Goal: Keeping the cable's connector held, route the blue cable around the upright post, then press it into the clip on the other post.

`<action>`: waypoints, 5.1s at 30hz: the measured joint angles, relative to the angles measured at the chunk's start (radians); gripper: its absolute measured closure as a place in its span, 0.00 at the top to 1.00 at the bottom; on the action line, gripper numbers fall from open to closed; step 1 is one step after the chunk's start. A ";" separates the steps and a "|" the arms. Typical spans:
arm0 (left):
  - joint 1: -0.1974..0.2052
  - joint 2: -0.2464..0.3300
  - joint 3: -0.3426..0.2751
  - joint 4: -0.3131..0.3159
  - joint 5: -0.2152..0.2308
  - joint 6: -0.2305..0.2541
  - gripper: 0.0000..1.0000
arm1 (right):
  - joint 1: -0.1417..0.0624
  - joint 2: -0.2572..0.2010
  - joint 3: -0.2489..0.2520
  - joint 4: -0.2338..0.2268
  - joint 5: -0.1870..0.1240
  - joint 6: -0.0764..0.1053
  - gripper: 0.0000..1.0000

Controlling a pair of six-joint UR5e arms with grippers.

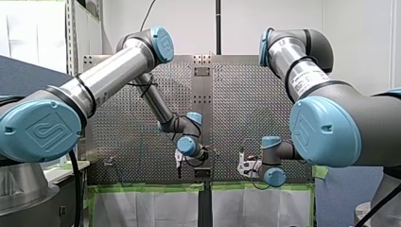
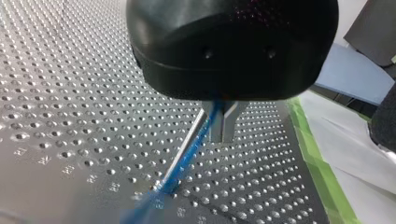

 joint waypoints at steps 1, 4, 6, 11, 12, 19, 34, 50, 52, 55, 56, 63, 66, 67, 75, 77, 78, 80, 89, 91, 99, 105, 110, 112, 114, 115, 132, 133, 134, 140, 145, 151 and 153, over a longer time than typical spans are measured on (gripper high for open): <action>0.002 -0.001 0.000 0.000 0.003 -0.001 0.01 | -0.001 0.005 -0.003 0.001 -0.002 0.000 0.00; 0.008 -0.005 0.000 0.001 0.010 -0.001 0.01 | -0.005 0.023 -0.017 0.011 -0.004 0.001 0.00; 0.010 -0.005 0.000 0.001 0.019 -0.001 0.01 | -0.007 0.037 -0.027 0.022 -0.005 -0.001 0.00; 0.016 -0.005 0.000 0.001 0.037 -0.008 0.01 | -0.014 0.052 -0.051 0.050 -0.004 -0.002 0.00; 0.018 -0.005 0.000 0.002 0.039 -0.011 0.01 | -0.015 0.052 -0.054 0.053 -0.005 -0.002 0.00; 0.035 -0.006 0.000 0.004 0.059 -0.032 0.01 | -0.027 0.054 -0.084 0.079 -0.006 -0.001 0.00; 0.066 -0.006 0.000 0.016 0.149 -0.087 0.01 | -0.047 0.054 -0.116 0.123 -0.006 -0.003 0.00; 0.072 -0.008 0.000 0.028 0.225 -0.148 0.01 | -0.073 0.054 -0.140 0.143 0.000 0.004 0.00; 0.072 -0.014 0.002 0.027 0.231 -0.156 0.01 | -0.076 0.054 -0.143 0.145 0.000 0.005 0.00; 0.072 -0.034 0.010 0.026 0.234 -0.163 0.01 | -0.079 0.054 -0.151 0.156 0.001 0.004 0.00; 0.073 -0.040 0.013 0.029 0.236 -0.164 0.01 | -0.080 0.054 -0.154 0.159 0.001 0.003 0.00; 0.082 -0.048 0.029 0.038 0.255 -0.177 0.01 | -0.083 0.054 -0.167 0.165 0.001 0.004 0.00; 0.088 -0.048 0.032 0.048 0.271 -0.186 0.01 | -0.085 0.054 -0.178 0.171 0.000 0.006 0.00; 0.090 -0.048 0.034 0.051 0.276 -0.190 0.01 | -0.085 0.054 -0.183 0.175 0.000 0.007 0.00; 0.104 -0.047 0.077 0.056 0.307 -0.225 0.01 | -0.089 0.054 -0.216 0.199 0.000 0.007 0.00; 0.105 -0.048 0.085 0.053 0.308 -0.232 0.01 | -0.091 0.054 -0.224 0.206 0.000 0.007 0.00; 0.105 -0.048 0.087 0.051 0.308 -0.234 0.01 | -0.093 0.054 -0.227 0.210 0.000 0.006 0.00; 0.106 -0.048 0.091 0.049 0.308 -0.239 0.01 | -0.095 0.054 -0.233 0.216 0.000 0.005 0.00; 0.113 -0.048 0.093 0.054 0.305 -0.254 0.01 | -0.103 0.054 -0.270 0.238 -0.002 0.003 0.00; 0.114 -0.048 0.093 0.057 0.299 -0.253 0.01 | -0.104 0.054 -0.287 0.254 -0.002 -0.004 0.00; 0.125 -0.047 0.093 0.078 0.244 -0.227 0.01 | -0.105 0.054 -0.325 0.308 -0.002 -0.011 0.00; 0.127 -0.047 0.093 0.080 0.205 -0.193 0.01 | -0.105 0.054 -0.328 0.311 -0.004 -0.009 0.00; 0.124 -0.047 0.093 0.080 0.204 -0.172 0.24 | -0.106 0.054 -0.328 0.312 -0.004 -0.009 0.00; 0.123 -0.047 0.093 0.075 0.212 -0.162 0.29 | -0.107 0.054 -0.328 0.312 -0.004 -0.009 0.00; 0.122 -0.047 0.093 0.065 0.220 -0.148 0.68 | -0.107 0.054 -0.328 0.313 -0.004 -0.009 0.00; 0.123 -0.047 0.093 0.061 0.222 -0.141 0.68 | -0.107 0.054 -0.328 0.313 -0.004 -0.009 0.00; 0.105 -0.031 0.093 -0.090 0.168 0.017 1.00 | -0.107 0.055 -0.328 0.311 -0.004 -0.008 0.00; 0.103 -0.028 0.093 -0.098 0.167 0.025 1.00 | -0.107 0.055 -0.328 0.311 -0.004 -0.007 0.00; 0.098 -0.024 0.092 -0.108 0.166 0.035 1.00 | -0.107 0.055 -0.328 0.311 -0.004 -0.007 0.00; 0.068 -0.002 0.082 -0.160 0.161 0.087 1.00 | -0.110 0.055 -0.328 0.313 -0.005 -0.006 0.00; 0.052 0.028 0.051 -0.174 0.158 0.128 1.00 | -0.112 0.055 -0.328 0.315 -0.005 -0.007 0.00; 0.042 0.072 0.005 -0.153 0.163 0.172 1.00 | -0.113 0.055 -0.328 0.314 -0.006 -0.006 0.00; 0.038 0.089 -0.011 -0.149 0.165 0.177 1.00 | -0.113 0.056 -0.328 0.315 -0.006 -0.006 0.00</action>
